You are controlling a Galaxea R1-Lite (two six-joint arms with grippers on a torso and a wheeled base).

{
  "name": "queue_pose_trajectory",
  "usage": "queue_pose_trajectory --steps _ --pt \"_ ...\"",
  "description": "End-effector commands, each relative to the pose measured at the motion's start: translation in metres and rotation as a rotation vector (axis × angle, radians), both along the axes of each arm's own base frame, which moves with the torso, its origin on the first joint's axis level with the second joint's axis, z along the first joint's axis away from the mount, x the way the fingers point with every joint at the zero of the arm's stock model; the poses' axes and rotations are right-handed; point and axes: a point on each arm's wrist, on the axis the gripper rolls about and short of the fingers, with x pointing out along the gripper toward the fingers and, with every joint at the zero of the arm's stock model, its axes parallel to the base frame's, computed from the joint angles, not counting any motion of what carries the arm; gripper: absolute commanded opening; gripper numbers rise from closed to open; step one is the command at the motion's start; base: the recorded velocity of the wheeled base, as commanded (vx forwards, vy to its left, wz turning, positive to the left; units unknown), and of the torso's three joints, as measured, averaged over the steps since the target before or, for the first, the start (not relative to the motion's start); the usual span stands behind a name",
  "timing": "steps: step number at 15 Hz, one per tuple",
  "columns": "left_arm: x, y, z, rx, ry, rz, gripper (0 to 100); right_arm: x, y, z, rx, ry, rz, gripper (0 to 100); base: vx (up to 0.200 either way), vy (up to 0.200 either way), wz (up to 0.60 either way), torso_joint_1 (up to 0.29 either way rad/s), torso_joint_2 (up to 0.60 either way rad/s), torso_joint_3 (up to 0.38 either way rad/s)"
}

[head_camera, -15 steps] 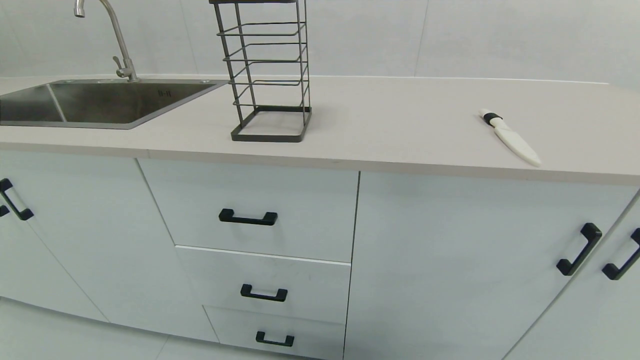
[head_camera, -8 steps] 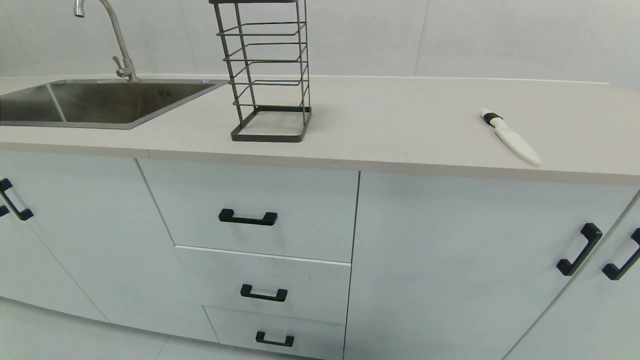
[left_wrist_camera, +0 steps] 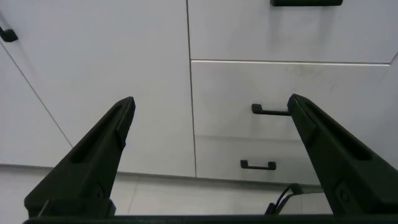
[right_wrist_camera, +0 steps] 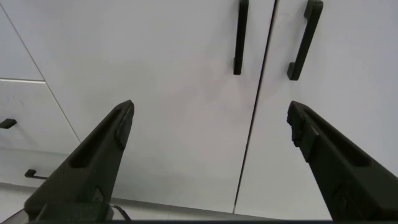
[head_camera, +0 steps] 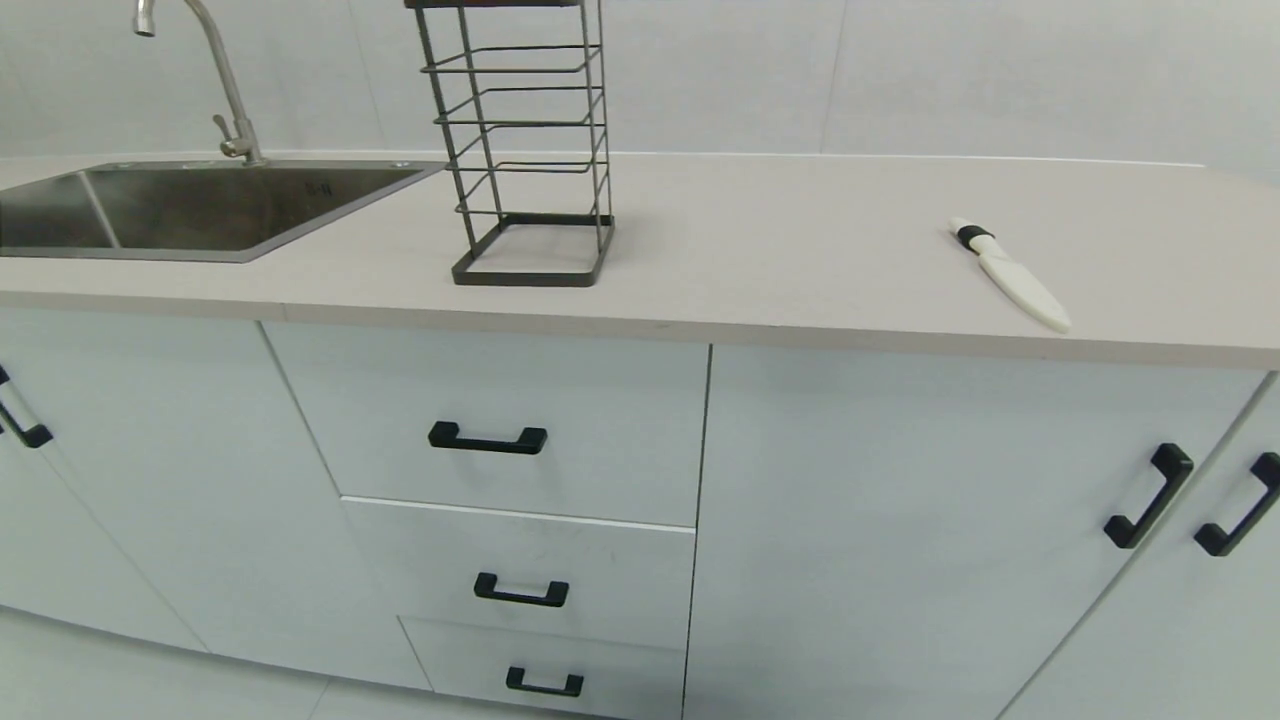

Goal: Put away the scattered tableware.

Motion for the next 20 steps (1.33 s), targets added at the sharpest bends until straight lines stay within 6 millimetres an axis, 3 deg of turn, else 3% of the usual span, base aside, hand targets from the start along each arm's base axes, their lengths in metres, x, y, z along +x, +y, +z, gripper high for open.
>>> queue_pose_trajectory --steps 1,8,13,17,20 --pt "-0.0001 0.0000 0.0003 -0.001 -0.001 -0.001 100 0.0001 0.0000 0.0000 0.000 0.001 0.000 100 0.000 0.000 0.00 0.000 0.00 0.000" --pt "-0.0001 0.0002 0.0003 -0.010 0.000 0.010 100 0.0001 0.0000 0.0000 0.000 0.001 0.000 100 0.000 -0.171 0.00 0.003 0.00 0.003" --pt "0.0000 0.0003 -0.0002 -0.010 0.001 0.012 100 0.0001 0.0000 0.0000 -0.002 0.001 -0.002 100 0.000 0.000 0.00 0.023 -0.04 -0.006" --pt "0.0000 0.0003 -0.0003 -0.010 0.003 0.012 100 0.0001 0.0000 0.0000 0.000 0.001 -0.002 100 0.000 0.000 0.00 0.218 -0.09 -0.111" --pt "-0.0001 0.0003 0.0003 -0.010 0.000 0.012 100 0.0002 0.0000 0.0001 0.000 0.002 -0.002 100 0.000 0.000 0.00 0.228 -0.56 -0.235"
